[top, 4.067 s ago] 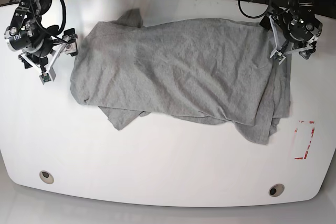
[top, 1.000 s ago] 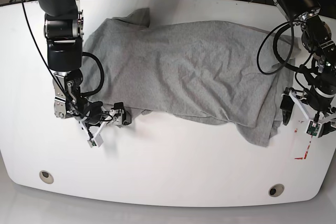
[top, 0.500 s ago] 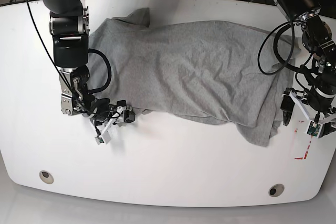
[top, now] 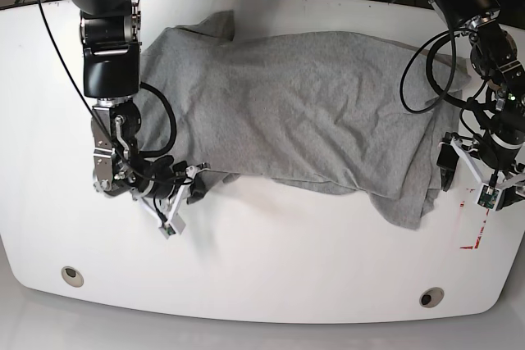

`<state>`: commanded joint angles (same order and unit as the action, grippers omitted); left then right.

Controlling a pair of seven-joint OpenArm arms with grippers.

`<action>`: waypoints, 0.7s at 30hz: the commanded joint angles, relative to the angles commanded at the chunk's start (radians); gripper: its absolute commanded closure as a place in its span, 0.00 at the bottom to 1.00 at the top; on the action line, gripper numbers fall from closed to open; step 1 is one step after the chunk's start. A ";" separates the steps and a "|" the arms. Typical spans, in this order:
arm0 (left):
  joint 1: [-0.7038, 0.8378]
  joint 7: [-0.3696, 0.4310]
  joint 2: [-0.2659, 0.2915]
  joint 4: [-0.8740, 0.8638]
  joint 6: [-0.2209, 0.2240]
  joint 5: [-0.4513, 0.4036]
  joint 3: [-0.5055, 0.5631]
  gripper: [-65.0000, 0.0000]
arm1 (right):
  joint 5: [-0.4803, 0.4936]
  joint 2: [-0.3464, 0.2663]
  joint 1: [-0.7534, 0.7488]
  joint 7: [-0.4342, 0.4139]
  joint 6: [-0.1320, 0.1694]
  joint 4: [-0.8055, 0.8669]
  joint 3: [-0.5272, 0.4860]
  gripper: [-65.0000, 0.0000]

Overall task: Layout the t-shirt on the table in an organized manner, then fold the t-shirt properly
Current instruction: 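Move the right gripper to the shirt's hem and grasp it, then drag the hem with the right gripper away from the robot, then release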

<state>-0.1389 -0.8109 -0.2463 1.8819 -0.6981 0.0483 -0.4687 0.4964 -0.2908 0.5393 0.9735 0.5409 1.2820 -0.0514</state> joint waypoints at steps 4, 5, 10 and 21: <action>0.000 0.000 0.000 -0.008 0.000 0.000 0.000 0.02 | 0.000 -0.015 0.029 0.055 0.000 0.121 0.000 1.00; 0.000 0.000 0.000 -0.020 0.000 0.000 0.000 0.02 | 0.000 -0.025 0.041 0.064 0.000 0.166 0.000 1.00; 0.000 0.000 0.000 -0.046 0.000 0.000 0.000 0.02 | 0.002 -0.046 0.071 0.068 0.000 0.267 0.000 1.00; 0.000 0.000 -0.002 -0.052 0.000 0.000 0.002 0.02 | -0.006 -0.069 0.137 -0.009 0.005 0.187 -0.003 1.00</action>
<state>-0.1389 -0.8109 -0.2478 1.8297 -0.6981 0.0483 -0.4672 0.4902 -0.3598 0.6759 0.9643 0.5455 1.4691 -0.0545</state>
